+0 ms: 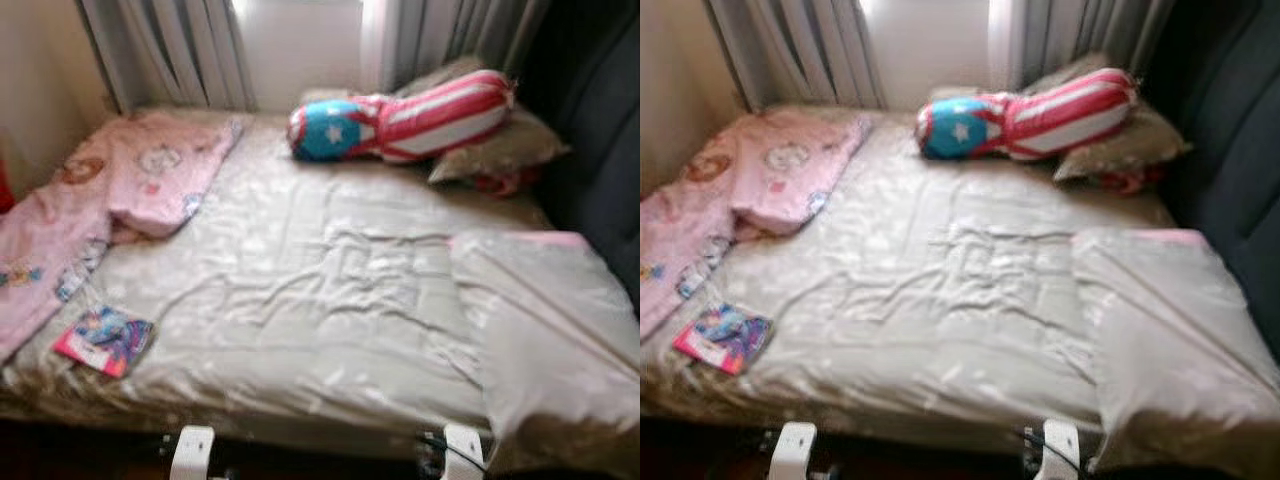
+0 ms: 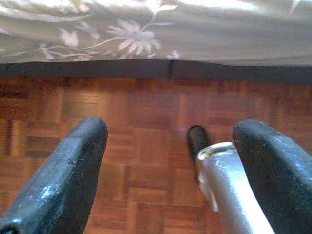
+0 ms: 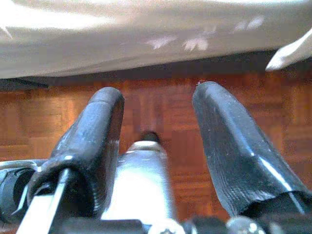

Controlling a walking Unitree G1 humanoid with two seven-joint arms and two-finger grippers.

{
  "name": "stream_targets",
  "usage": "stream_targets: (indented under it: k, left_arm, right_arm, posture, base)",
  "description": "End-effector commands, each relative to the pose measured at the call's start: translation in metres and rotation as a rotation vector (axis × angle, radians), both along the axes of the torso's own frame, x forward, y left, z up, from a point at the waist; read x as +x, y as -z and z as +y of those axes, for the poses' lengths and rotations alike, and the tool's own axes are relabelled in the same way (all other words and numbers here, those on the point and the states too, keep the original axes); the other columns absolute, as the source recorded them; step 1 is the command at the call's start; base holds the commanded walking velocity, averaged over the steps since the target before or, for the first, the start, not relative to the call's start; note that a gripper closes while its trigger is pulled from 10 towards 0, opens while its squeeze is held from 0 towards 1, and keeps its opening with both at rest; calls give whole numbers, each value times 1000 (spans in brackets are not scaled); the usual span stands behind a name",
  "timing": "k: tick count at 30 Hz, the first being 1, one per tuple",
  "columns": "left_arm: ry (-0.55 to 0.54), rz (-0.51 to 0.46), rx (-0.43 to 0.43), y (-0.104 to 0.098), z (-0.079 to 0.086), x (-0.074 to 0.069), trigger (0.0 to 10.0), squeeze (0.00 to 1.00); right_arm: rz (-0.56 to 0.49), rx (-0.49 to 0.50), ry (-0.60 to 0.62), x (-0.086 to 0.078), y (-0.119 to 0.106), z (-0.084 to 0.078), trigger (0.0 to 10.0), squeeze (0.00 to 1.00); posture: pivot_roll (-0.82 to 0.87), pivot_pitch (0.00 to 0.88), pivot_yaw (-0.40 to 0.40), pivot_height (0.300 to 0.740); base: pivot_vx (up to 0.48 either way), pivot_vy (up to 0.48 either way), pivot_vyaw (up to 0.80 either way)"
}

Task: Clean up the room

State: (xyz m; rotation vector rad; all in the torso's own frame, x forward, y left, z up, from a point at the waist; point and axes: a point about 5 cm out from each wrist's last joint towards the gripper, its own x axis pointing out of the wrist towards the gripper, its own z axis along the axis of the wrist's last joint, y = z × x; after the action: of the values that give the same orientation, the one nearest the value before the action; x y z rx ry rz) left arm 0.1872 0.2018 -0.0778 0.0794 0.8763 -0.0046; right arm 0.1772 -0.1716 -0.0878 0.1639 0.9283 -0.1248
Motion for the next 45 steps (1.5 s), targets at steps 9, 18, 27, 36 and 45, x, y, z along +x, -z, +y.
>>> stream_targets:
  k: [9,18,27,36,45]
  left_arm:
    - [2,17,-13,3,-6,-3,10000,0]
    - [1,20,-14,3,-6,-3,10000,0]
    - [4,23,-14,4,-6,-5,10000,0]
    - [-5,23,-20,4,-6,-6,10000,0]
    - [-12,19,-24,4,-7,-5,10000,0]
  right_arm:
    - [27,-14,6,-7,3,-6,10000,0]
    - [28,-10,-4,-7,3,-4,10000,0]
    - [36,-8,-12,-9,4,-2,10000,0]
    - [37,-5,-20,-10,5,-2,10000,0]
    - [30,-4,-13,-9,4,-4,10000,0]
  posture:
    - [-34,53,-21,740]
    - [-29,39,-22,740]
    - [-29,25,-19,740]
    - [-28,30,-28,740]
    - [-34,50,-29,740]
  base:
    - [0,480,0]
    - [0,480,0]
    - [0,480,0]
    - [0,480,0]
    - [0,477,0]
